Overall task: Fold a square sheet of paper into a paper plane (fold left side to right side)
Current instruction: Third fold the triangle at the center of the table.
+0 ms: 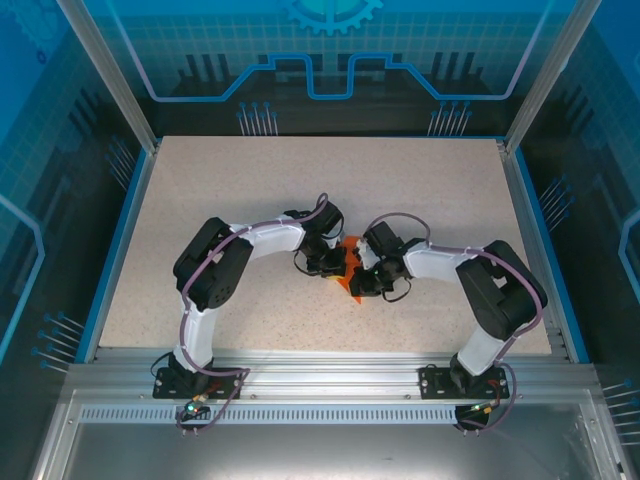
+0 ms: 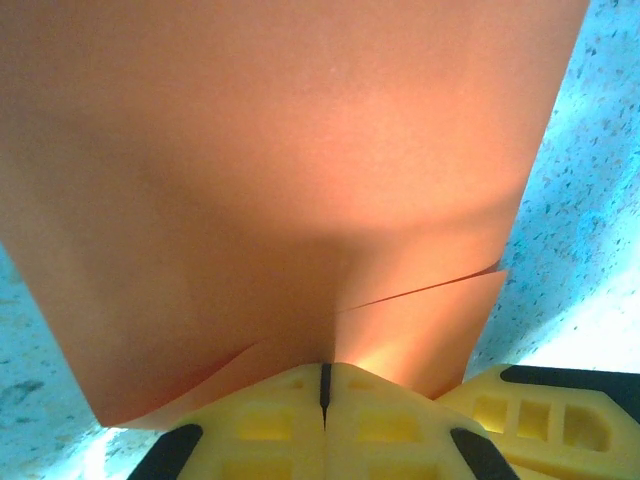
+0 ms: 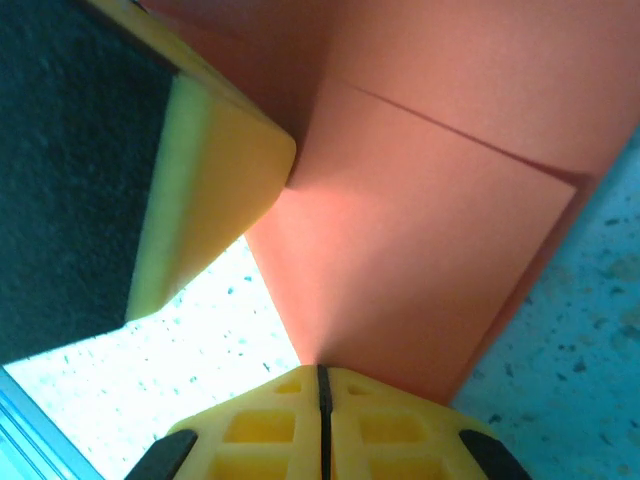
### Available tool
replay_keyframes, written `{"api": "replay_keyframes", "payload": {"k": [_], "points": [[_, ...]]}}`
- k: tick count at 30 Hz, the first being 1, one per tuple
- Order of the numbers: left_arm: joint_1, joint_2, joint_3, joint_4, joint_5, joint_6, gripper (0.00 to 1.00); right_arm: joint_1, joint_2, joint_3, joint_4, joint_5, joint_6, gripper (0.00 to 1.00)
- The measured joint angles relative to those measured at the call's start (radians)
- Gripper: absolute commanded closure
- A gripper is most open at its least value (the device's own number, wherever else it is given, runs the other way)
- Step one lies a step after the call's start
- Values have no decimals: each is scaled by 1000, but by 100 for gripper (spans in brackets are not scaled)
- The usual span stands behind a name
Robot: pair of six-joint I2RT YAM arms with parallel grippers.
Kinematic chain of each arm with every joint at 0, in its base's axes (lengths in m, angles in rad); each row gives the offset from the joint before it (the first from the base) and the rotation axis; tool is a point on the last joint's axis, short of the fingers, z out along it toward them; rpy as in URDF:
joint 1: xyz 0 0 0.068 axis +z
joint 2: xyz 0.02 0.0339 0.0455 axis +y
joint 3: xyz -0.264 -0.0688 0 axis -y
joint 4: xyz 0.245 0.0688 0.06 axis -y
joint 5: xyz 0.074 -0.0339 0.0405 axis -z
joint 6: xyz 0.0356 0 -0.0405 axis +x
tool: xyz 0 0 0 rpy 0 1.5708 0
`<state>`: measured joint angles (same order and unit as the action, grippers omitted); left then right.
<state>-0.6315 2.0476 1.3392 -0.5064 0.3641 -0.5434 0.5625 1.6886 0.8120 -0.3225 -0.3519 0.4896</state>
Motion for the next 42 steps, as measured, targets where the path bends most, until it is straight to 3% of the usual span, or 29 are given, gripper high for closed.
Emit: {"api": "replay_keyframes", "payload": {"k": [18,28,36,40,42], "points": [[5,-1,0,-1,0,2,89,0,-42,-29,-72,-4,-21,91],[105,-6,0,-23,-12,30,89,0,-44,-34,-77,-8,-27,92],[121,-12,-2,-29,-24,50,88,0,-54,-38,-116,-23,-31,90],[151,-41,-19,-39,-62,54,85,0,-71,-41,-177,-23,-39,87],[175,-71,-32,-45,-75,56,82,0,-88,-40,-209,-13,-45,82]]}}
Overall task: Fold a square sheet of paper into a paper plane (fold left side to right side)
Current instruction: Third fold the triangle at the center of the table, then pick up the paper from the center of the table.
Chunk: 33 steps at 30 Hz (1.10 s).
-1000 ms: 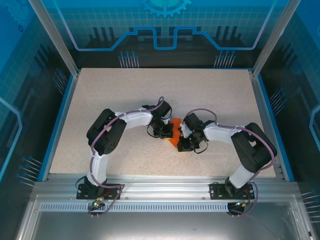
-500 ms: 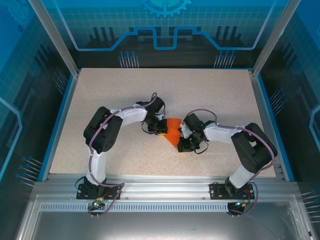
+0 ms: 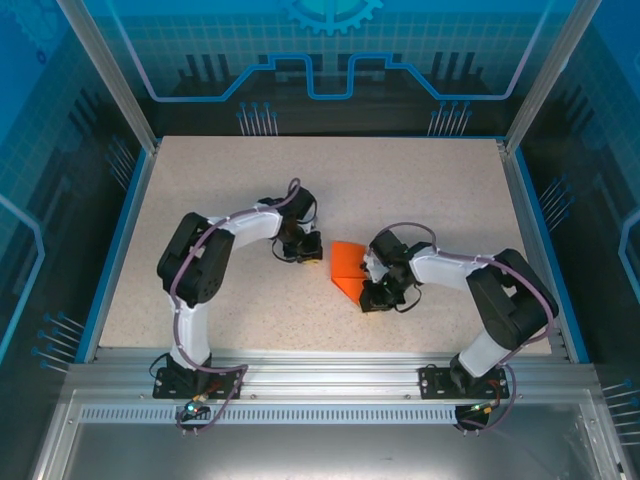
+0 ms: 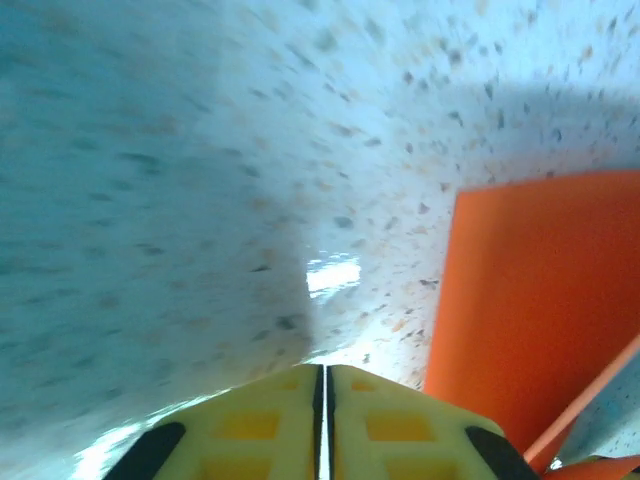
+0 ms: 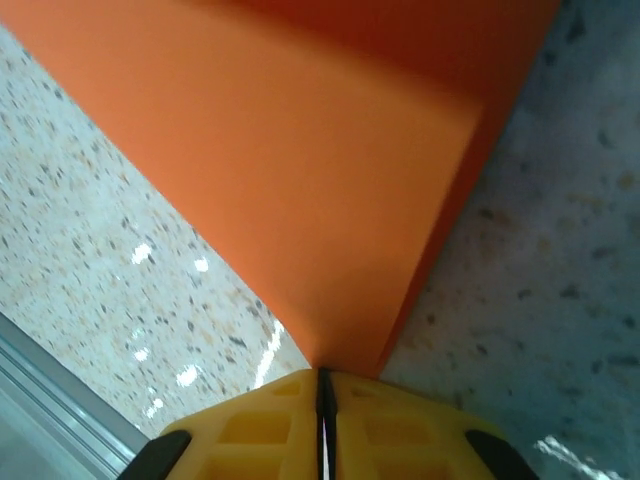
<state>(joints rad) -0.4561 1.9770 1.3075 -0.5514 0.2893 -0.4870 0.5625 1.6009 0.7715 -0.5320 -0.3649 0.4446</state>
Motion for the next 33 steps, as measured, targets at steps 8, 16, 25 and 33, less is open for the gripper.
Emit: {"api": "replay_keyframes", "payload": {"k": [8,16,25,33], "points": [[48,-231,-122,35,-11,-24,61,0,-174,50,-79,102,-53,55],[11,-321,-318,220,109,-159,53,-35,-188,72,-26,132,-84,52],[-82,-256,-317,359,162,-245,51,-55,-129,51,22,153,-83,56],[-140,-135,-241,376,164,-260,57,-87,-128,19,42,156,-83,56]]}}
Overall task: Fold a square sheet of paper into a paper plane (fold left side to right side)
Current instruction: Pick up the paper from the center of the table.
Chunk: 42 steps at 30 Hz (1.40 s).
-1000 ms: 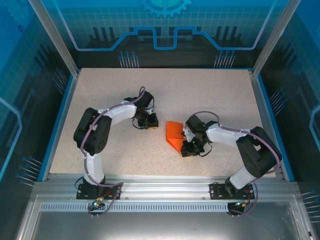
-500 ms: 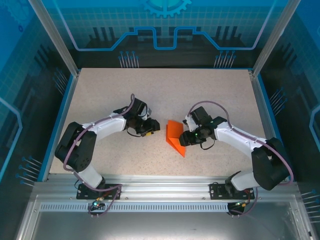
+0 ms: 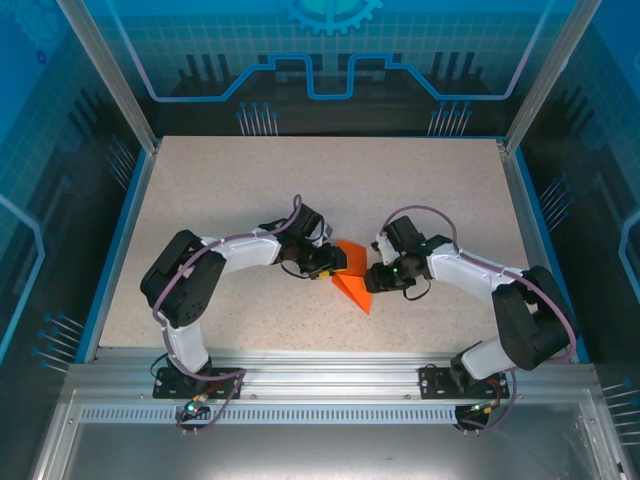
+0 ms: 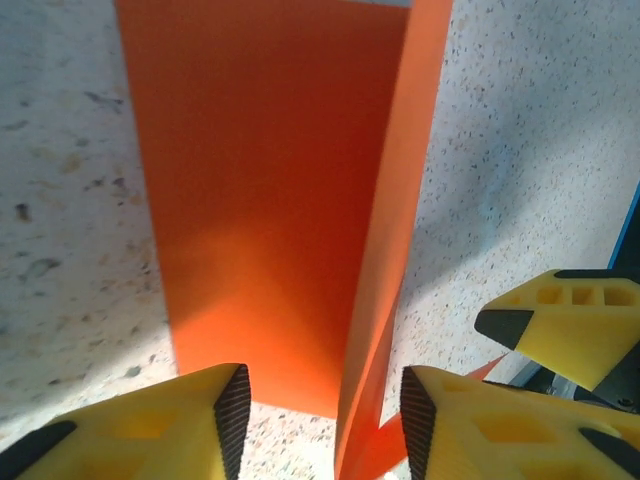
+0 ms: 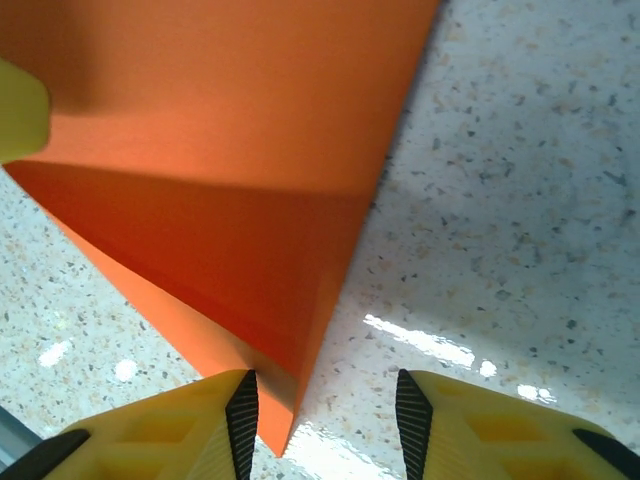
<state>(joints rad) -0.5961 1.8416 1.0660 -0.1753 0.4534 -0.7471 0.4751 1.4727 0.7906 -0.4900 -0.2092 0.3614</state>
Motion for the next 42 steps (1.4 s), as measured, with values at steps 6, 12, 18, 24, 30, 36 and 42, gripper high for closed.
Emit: {"api": "replay_keyframes", "payload": {"k": [6,12,18,24,30,36,42], "points": [[-1,34,26,-2,-21,-18,76,-11,-64,-37,13,5,-10,53],[0,36,55,-3,-66,-42,85,6,-168,-46,40,72,-46,51],[13,36,72,-6,-109,-82,92,70,-203,-64,90,149,-84,50],[58,36,72,-7,-144,-119,94,163,-188,-69,143,222,-133,48],[80,36,112,-33,-152,-119,94,209,-137,-61,188,274,-193,47],[79,31,143,-39,-151,-119,93,211,-168,-50,182,344,-236,28],[64,29,162,-60,-149,-116,93,202,-394,-76,167,367,-223,16]]}}
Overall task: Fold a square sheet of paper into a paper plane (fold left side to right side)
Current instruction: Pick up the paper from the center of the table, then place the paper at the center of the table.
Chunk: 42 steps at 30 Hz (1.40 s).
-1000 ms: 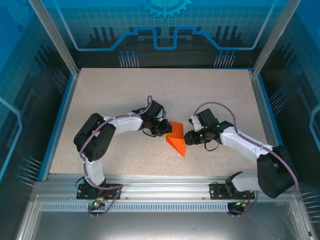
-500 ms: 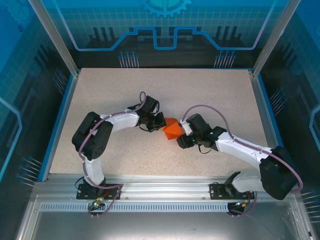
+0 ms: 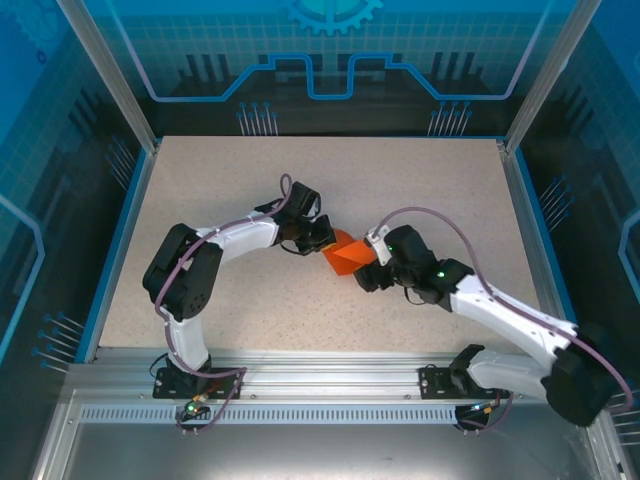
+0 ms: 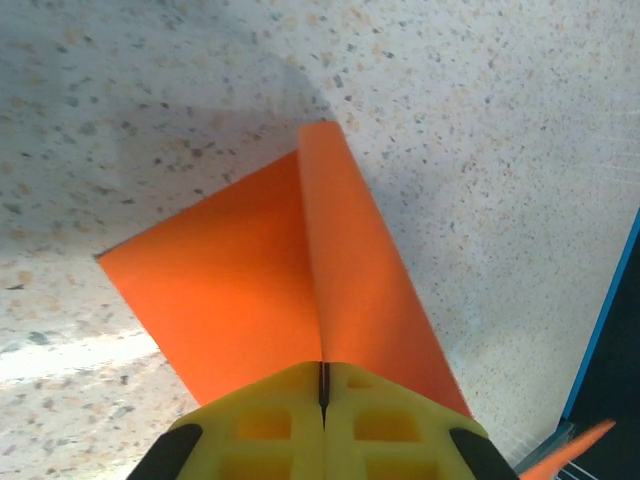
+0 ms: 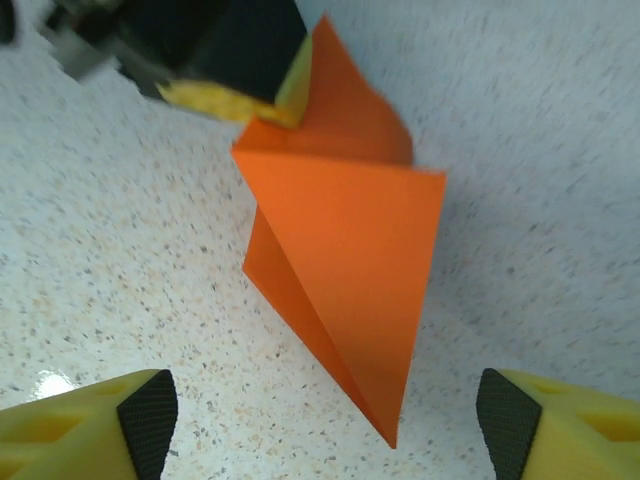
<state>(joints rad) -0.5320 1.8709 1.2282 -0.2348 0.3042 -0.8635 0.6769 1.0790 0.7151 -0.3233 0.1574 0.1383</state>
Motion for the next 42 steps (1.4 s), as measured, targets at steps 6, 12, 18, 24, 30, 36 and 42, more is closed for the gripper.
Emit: {"api": "replay_keyframes", "payload": {"k": [6,12,18,24,30,36,42], "points": [[-30,0,68,-43,-2,29,93,-45,-58,-3,-44,-1,39,16],[-31,-34,175,-190,-54,132,92,-86,-106,-3,-89,-5,67,16],[-31,-122,275,-308,-100,233,92,-97,-111,-3,-100,-9,82,16],[-31,-142,293,-354,-118,268,92,-102,-110,-3,-100,-24,98,16],[-31,-111,229,-309,-117,214,93,-102,-89,-10,-87,-46,106,19],[-32,-31,167,-242,-118,155,93,-102,-73,-82,3,-82,98,24],[-32,0,132,-194,-118,90,93,-86,17,-115,125,-117,58,27]]}}
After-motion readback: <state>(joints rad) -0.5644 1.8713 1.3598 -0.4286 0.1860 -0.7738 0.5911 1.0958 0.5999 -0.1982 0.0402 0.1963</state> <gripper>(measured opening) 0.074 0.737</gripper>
